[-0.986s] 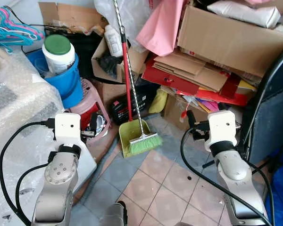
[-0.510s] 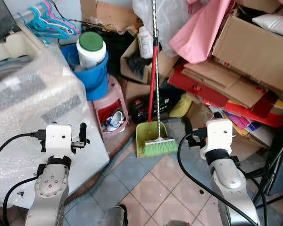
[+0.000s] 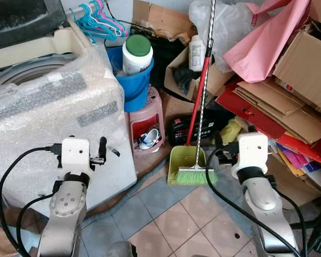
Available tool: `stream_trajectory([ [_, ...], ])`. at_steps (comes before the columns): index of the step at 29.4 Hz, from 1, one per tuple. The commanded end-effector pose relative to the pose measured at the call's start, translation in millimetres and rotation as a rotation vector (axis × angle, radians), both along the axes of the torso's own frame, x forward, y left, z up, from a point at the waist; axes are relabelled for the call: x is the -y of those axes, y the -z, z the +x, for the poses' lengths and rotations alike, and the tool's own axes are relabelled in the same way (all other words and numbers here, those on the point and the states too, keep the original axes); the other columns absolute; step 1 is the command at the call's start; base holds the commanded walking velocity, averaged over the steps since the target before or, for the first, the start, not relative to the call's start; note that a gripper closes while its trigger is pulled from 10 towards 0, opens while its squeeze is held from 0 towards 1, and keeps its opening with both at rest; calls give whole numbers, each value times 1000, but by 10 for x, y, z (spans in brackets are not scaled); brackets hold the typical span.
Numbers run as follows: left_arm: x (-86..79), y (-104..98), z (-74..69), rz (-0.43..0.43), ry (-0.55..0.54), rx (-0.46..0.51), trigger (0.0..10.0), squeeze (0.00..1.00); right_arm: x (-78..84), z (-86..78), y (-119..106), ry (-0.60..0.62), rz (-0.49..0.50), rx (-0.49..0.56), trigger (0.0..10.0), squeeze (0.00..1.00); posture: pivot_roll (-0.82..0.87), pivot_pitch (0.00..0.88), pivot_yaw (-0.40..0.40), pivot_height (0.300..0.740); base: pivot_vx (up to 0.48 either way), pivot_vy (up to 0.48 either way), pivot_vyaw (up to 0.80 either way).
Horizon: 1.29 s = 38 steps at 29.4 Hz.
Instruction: Clothes washing
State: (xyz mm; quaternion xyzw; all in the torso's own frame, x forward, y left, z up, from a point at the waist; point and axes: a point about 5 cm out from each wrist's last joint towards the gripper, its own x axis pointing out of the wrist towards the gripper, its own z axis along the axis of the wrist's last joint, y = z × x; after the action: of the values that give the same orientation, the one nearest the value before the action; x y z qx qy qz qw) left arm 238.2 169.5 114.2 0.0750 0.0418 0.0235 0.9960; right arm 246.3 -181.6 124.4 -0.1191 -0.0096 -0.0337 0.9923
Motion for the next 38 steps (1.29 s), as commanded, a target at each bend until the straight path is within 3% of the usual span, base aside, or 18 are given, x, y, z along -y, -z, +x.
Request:
stream_trajectory([
  [1,-62,50,-35,4,-36,-14,10000,0,12,-23,53,6,-3,-17,10000,0,-14,0,-19,740,0,0,0],
  [4,-151,23,-88,23,-102,-3,10000,0,19,-46,77,6,1,-32,10000,0,-5,35,1,740,0,0,0],
  [6,-181,35,-160,43,-85,-30,10000,0,-107,-66,37,-58,-7,-12,10000,0,0,52,11,740,0,0,694],
  [11,-72,115,-281,58,-29,-54,10000,0,-282,-81,64,-115,47,-22,10000,0,28,48,-12,740,0,0,800],
  [18,-77,77,-295,32,-63,-47,10000,0,-275,-60,97,-137,58,-39,10000,0,45,51,-18,740,0,0,800],
  [20,-73,6,-237,71,-48,-12,10000,0,-306,52,14,-161,49,1,10000,0,47,72,-16,740,0,0,800],
  [23,-112,-73,-169,39,-69,7,10000,0,-273,172,-110,-130,68,45,10000,0,50,76,-5,740,0,0,800],
  [32,12,-37,-190,-1,15,-22,10000,0,-271,63,-55,-138,76,28,10000,0,32,88,1,740,0,263,800],
  [38,29,-55,-164,2,40,-22,10000,0,-264,104,-81,-127,90,37,10000,0,30,90,6,740,0,480,667],
])
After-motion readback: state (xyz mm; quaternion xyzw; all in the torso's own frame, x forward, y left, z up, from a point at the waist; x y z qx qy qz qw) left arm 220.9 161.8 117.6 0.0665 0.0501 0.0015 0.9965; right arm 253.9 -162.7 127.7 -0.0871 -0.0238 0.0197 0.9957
